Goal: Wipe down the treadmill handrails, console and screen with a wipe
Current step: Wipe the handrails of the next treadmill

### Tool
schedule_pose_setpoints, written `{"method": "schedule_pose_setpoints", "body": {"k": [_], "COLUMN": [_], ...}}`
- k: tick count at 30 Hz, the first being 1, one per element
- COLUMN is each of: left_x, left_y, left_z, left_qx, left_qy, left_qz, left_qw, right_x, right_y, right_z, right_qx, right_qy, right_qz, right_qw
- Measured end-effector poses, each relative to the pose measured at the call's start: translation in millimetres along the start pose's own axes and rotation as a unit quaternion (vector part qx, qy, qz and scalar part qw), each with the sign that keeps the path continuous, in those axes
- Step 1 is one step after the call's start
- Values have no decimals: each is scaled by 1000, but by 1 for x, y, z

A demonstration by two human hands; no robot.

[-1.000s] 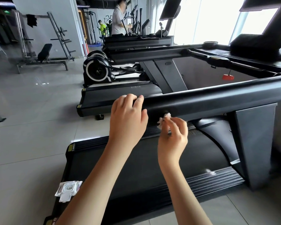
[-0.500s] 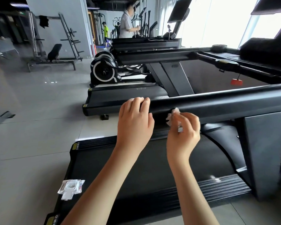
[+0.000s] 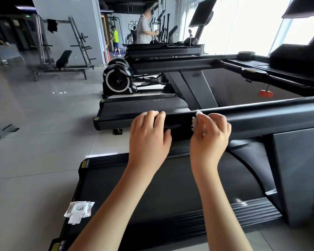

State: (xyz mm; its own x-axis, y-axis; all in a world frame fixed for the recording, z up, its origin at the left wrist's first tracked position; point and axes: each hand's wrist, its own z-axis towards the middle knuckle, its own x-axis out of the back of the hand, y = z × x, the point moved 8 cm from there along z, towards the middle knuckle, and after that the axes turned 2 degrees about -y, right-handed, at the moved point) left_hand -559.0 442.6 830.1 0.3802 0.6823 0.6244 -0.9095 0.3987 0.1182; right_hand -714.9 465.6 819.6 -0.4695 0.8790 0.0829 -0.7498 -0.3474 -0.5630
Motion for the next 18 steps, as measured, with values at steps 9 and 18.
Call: {"method": "schedule_pose_setpoints", "body": {"k": [9,18], "left_x": [1,-1], "left_y": [4,8], "left_z": [-1,-4], "left_qx": [5,17], "left_qy": [0,-11], "left_qz": [17,42], "left_qw": [1000,999], "right_x": [-4,-1], "right_y": [-6,-2], "right_z": [33,8], "right_qx": [53,53], "right_qy": [-54,-59], "right_qz": [-30,-23], "right_qw": [997,997]}}
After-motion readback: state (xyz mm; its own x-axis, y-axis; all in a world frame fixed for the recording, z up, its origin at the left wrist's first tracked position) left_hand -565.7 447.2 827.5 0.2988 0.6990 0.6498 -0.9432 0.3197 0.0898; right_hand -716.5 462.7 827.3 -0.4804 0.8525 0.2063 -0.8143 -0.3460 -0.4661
